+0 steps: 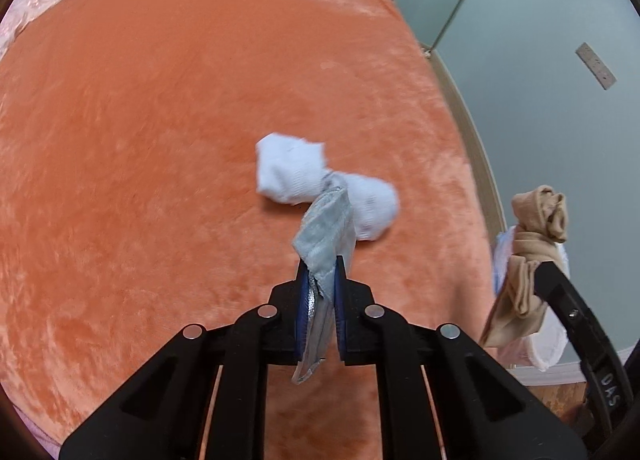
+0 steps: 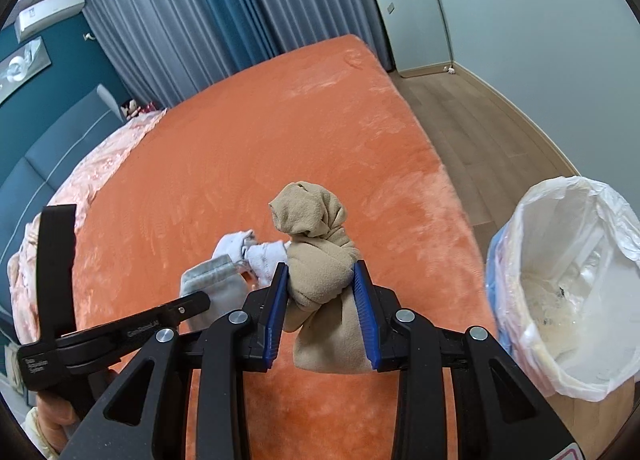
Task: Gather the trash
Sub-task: 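Carry pouch and stocking to the bin and open both tools over it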
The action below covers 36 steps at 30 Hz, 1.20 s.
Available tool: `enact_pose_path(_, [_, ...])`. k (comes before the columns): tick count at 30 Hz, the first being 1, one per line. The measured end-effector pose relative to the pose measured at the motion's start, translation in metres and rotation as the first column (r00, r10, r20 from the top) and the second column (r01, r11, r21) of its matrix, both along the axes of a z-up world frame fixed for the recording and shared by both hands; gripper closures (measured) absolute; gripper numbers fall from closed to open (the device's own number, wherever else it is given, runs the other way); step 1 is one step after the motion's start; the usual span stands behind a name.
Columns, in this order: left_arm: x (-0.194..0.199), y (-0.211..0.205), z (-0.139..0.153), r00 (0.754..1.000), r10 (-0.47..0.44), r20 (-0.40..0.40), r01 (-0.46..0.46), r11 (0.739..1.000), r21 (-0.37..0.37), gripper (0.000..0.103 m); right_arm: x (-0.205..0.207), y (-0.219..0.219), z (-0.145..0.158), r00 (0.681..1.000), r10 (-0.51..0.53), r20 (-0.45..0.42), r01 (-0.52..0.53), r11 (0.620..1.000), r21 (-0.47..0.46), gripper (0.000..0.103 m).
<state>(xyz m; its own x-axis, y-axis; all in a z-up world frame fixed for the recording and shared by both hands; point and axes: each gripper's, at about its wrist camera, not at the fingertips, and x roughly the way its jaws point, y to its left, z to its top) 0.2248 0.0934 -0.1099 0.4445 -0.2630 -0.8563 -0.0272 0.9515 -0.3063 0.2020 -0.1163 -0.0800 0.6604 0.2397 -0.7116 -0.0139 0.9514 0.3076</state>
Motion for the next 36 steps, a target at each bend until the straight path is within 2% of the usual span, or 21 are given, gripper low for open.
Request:
enact_pose_path(9, [-0.018,-0.051,0.063,0.988,-0.100,0.116,0.101,0.995,-0.008,0.092,-0.026,-0.032,0.039,0.995,-0.052,0.087,0.051,0.999,0.008,0.072])
enact_pose_path(18, [-0.038,-0.110,0.112,0.953,-0.212,0.216,0.214,0.977,0.015,0.092,-0.050,-0.074,0.081,0.977,-0.114,0.182,0.114,0.993,0.011,0.072])
enact_pose_path(28, [-0.053,-0.175,0.146,0.903,-0.323,0.284,0.323,0.945,0.048,0.092,-0.074,-0.122,0.108,0.950,-0.189,0.248,0.193,0.981,0.011,0.071])
enact_pose_path(36, [-0.062,-0.212,0.160,0.869,-0.386,0.311,0.385,0.921,0.064,0.092,-0.087,-0.153,0.114,0.931,-0.244,0.269,0.249,0.968,0.018,0.071])
